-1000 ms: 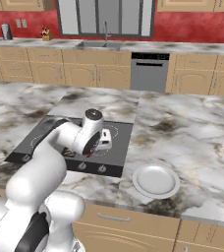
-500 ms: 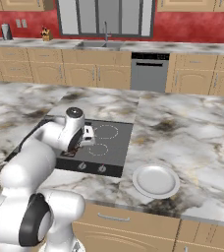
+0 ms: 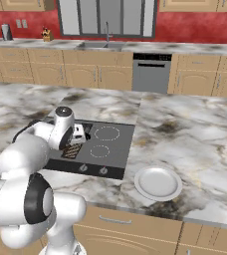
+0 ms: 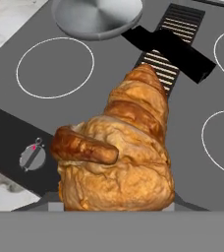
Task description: Pick the croissant and place it on the pan. Then turn on the stove to warm the croissant.
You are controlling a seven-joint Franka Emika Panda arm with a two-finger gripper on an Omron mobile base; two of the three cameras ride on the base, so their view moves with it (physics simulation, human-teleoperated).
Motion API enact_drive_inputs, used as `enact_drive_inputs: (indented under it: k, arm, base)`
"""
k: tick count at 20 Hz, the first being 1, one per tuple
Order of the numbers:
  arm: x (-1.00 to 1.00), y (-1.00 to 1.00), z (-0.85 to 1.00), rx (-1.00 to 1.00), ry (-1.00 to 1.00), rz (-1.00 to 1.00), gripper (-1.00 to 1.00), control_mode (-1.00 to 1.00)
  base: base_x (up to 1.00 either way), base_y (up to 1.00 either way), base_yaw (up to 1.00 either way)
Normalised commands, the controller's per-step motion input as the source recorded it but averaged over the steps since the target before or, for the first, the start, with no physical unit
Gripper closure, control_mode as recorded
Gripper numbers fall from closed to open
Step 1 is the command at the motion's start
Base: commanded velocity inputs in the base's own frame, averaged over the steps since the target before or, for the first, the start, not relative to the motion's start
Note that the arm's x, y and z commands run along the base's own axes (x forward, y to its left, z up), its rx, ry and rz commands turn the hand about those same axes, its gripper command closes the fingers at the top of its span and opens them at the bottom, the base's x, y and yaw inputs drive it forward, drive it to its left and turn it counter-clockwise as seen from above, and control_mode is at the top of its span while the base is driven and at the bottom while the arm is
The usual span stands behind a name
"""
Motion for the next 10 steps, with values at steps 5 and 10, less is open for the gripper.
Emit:
enact_drive_inputs:
  k: [5,10]
  arm:
    - [0.25,0.29,0.00,0.00,0.00,0.00,1.00,-1.00]
    - [0.29,0.34,0.00,0.00,0.00,0.00,1.00,-1.00]
  base:
    - [0.00,0.00,0.00]
    - [0.00,0.00,0.00]
